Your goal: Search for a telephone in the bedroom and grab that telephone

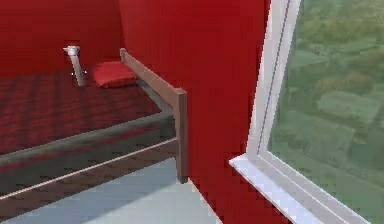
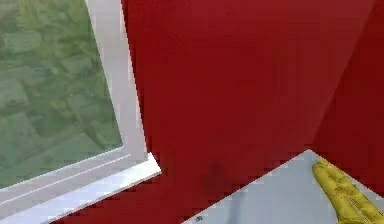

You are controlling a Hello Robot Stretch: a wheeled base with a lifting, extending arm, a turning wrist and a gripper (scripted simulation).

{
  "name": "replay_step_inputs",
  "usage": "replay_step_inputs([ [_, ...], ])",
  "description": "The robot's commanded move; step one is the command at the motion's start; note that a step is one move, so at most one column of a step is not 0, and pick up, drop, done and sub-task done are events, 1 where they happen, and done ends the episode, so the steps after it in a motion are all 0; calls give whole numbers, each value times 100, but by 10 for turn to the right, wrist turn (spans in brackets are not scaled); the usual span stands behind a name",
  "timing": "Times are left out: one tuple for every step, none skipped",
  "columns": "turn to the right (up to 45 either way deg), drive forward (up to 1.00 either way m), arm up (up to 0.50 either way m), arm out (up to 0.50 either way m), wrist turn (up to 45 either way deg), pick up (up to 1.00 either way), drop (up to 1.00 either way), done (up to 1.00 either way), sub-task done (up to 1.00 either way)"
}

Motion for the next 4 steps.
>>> replay_step_inputs([
  [-450,0,0,0,0,0,0,0,0],
  [-120,0,0,0,0,0,0,0,0],
  [0,5,0,0,0,0,0,0,0],
  [240,0,0,0,0,0,0,0,0],
])
